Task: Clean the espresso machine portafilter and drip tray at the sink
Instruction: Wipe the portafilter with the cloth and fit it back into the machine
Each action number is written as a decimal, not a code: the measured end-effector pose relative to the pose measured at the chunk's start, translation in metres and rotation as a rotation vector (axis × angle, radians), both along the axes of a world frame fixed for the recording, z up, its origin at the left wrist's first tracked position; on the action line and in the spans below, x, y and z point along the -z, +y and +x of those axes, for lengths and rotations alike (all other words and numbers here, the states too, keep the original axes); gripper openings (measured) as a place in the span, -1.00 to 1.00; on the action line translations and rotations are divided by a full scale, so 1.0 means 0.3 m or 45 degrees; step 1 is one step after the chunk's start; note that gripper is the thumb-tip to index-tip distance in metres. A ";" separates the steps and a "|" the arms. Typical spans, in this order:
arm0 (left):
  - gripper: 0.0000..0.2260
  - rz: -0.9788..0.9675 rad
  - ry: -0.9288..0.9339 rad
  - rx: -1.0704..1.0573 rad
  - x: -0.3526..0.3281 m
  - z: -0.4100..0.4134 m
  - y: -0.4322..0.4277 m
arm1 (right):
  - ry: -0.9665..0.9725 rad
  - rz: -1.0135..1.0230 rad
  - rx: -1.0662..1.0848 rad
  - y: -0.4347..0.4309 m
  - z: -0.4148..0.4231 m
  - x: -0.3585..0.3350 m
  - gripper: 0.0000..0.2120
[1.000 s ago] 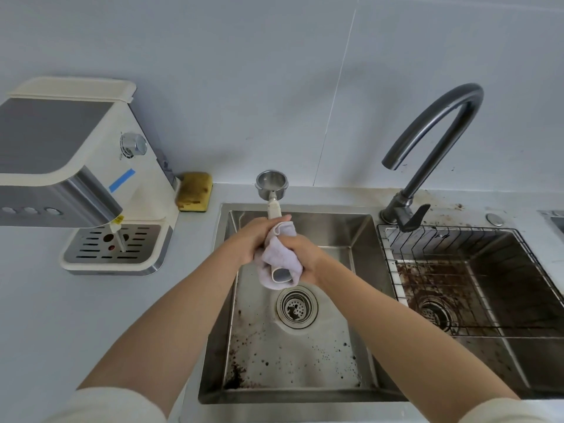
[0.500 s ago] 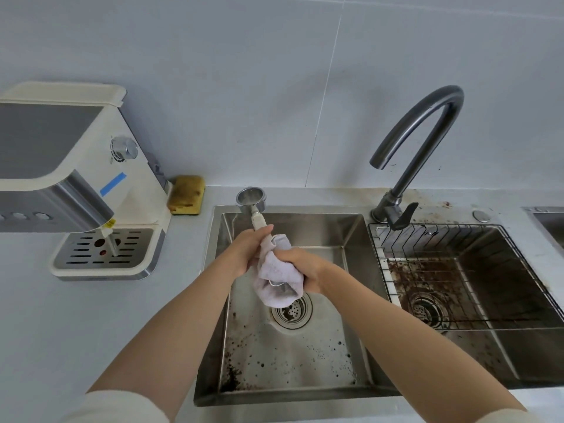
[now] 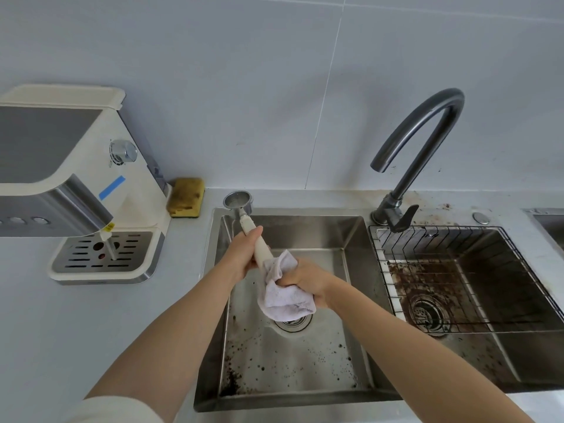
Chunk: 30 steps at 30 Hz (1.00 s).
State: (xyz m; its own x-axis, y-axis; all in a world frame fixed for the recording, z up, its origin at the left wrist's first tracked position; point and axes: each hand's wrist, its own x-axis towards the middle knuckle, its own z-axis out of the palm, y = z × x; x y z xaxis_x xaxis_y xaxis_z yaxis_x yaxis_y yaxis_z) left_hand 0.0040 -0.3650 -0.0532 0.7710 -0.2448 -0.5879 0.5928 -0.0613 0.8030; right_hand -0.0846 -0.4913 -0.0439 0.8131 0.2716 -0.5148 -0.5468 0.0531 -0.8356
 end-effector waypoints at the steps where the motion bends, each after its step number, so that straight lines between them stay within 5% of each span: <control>1: -0.87 0.007 -0.013 -0.010 0.001 0.000 0.002 | -0.019 -0.014 -0.011 -0.003 0.000 -0.002 -0.82; 6: -0.89 -0.032 -0.019 -0.074 -0.001 0.010 0.023 | 0.035 0.096 0.072 -0.072 0.002 -0.016 -0.95; 10: -0.85 -0.044 -0.020 -0.054 0.001 0.001 0.040 | 0.264 0.157 0.341 -0.131 0.033 -0.012 -0.53; 17: -0.85 -0.010 -0.047 0.066 0.002 -0.032 0.076 | 0.074 0.591 0.506 -0.158 0.093 -0.018 -0.46; 21: -0.89 -0.002 -0.047 0.087 -0.003 -0.041 0.097 | -0.052 0.637 0.451 -0.149 0.147 -0.024 -0.16; 30: -0.89 0.002 -0.031 0.088 0.018 -0.012 0.131 | 0.017 0.714 0.652 -0.124 0.295 0.013 -0.77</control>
